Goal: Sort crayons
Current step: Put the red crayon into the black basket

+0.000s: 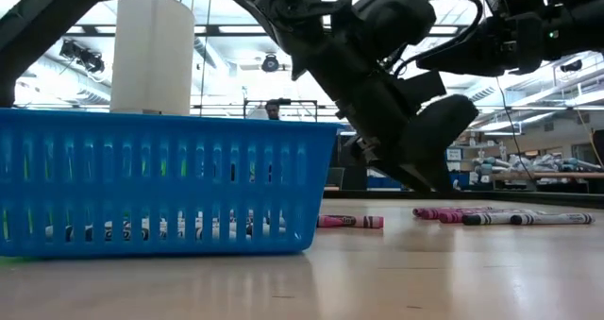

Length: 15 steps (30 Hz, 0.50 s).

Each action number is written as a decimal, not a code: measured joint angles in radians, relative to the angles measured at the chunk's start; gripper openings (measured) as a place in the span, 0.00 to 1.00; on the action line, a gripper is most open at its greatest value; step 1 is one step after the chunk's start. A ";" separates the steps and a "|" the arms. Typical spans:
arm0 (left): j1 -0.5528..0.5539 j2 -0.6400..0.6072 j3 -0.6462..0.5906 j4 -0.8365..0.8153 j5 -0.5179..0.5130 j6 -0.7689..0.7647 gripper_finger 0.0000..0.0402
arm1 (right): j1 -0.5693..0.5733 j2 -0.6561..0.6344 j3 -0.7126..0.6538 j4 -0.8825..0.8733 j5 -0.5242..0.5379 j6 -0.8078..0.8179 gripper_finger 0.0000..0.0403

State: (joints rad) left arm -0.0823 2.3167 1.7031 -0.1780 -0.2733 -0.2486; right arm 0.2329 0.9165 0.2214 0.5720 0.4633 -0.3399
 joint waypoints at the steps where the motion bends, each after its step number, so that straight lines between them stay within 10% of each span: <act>1: 0.003 0.001 0.000 -0.002 -0.001 0.000 0.48 | 0.000 0.000 0.000 -0.001 0.000 0.000 0.18; 15: 0.006 0.041 0.001 0.014 0.023 -0.023 0.48 | 0.003 0.000 -0.001 -0.011 0.047 -0.001 0.18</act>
State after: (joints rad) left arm -0.0765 2.3573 1.7039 -0.1642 -0.2501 -0.2714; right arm 0.2356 0.9165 0.2207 0.5613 0.5102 -0.3408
